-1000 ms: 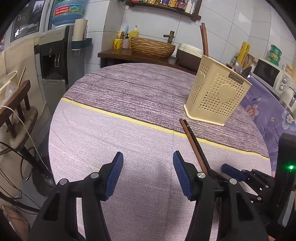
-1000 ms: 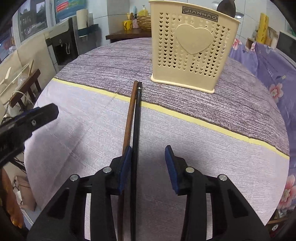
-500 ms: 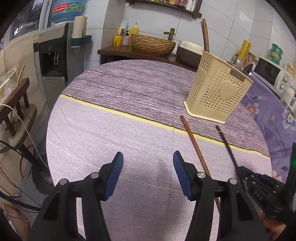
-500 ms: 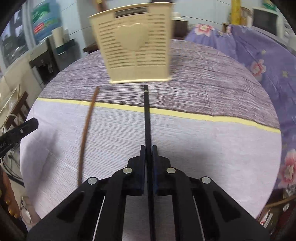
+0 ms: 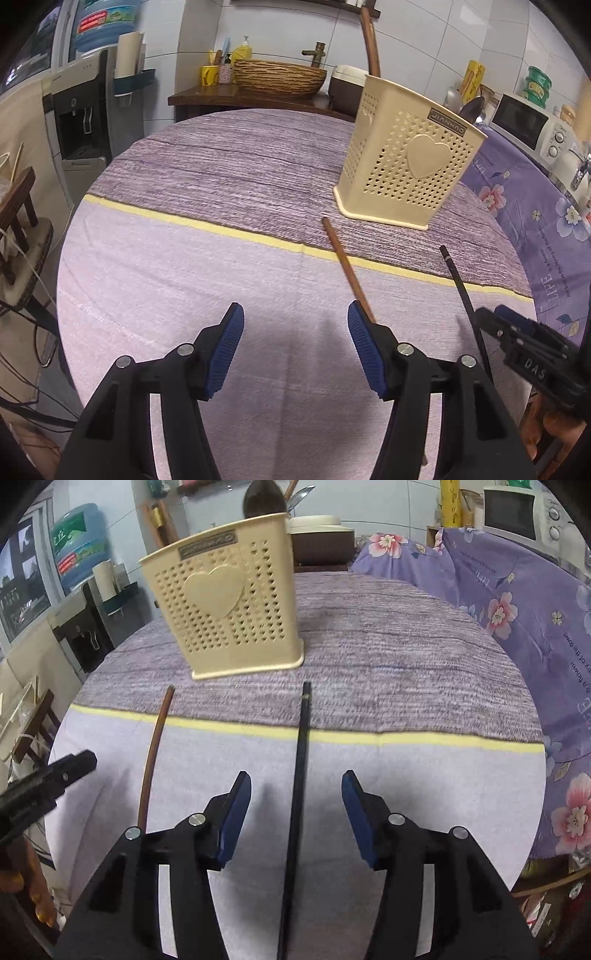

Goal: Organize utensils
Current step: 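Grasp a brown chopstick with the left gripper while the right gripper grasps a black chopstick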

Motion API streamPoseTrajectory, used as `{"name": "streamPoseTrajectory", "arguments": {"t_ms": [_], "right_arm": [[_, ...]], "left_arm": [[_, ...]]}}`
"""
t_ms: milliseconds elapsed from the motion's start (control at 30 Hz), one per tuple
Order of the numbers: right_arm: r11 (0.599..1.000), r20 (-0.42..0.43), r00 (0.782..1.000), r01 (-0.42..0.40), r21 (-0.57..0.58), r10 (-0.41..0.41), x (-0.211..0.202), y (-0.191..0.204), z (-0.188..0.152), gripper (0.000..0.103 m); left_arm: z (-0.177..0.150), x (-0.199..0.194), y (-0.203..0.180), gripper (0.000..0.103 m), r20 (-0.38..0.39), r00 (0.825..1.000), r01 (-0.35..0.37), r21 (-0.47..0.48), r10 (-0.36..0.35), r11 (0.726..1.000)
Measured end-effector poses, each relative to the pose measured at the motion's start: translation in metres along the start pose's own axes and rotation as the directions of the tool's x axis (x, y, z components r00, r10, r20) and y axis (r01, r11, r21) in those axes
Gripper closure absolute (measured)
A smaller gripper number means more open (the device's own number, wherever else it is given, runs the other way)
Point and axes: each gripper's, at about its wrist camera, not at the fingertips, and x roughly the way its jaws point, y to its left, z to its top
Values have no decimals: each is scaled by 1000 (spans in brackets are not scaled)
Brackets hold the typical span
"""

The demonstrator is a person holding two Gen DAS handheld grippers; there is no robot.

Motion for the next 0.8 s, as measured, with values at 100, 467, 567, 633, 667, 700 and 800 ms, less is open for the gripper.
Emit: {"name": "streamPoseTrajectory", "arguments": {"t_ms": [100,467,567,633,667,700,800], "right_arm": [[1000,-9,1000,-5,9,5,6,-6,11,51],[1000,-10,1000,-4,-2,4,12,-6,21,51],[1000,-10,1000,-3,-2,3,14,-6,23,51],[1000,-12,1000,-6,-4,6,16,-5,26,51],[1000,-14,1000,-9,-7,9,18,-4,27,51],[1000,-17,1000,-11,-9,11,21,-4,29,51],[1000,-32,999,-20,-13,20,30,-1,34,52]], "left_arm": [[11,10,-14,44,-14,1000,9,36,-8,999],[38,73,-43,57,-97,994,-36,87,44,996],[39,77,-45,61,-83,994,-56,112,65,992],[39,78,-45,62,-83,994,-60,119,70,991],[39,79,-45,62,-84,994,-58,117,68,991],[40,79,-45,62,-86,994,-55,114,65,992],[42,81,-45,63,-91,994,-56,119,67,991]]}}
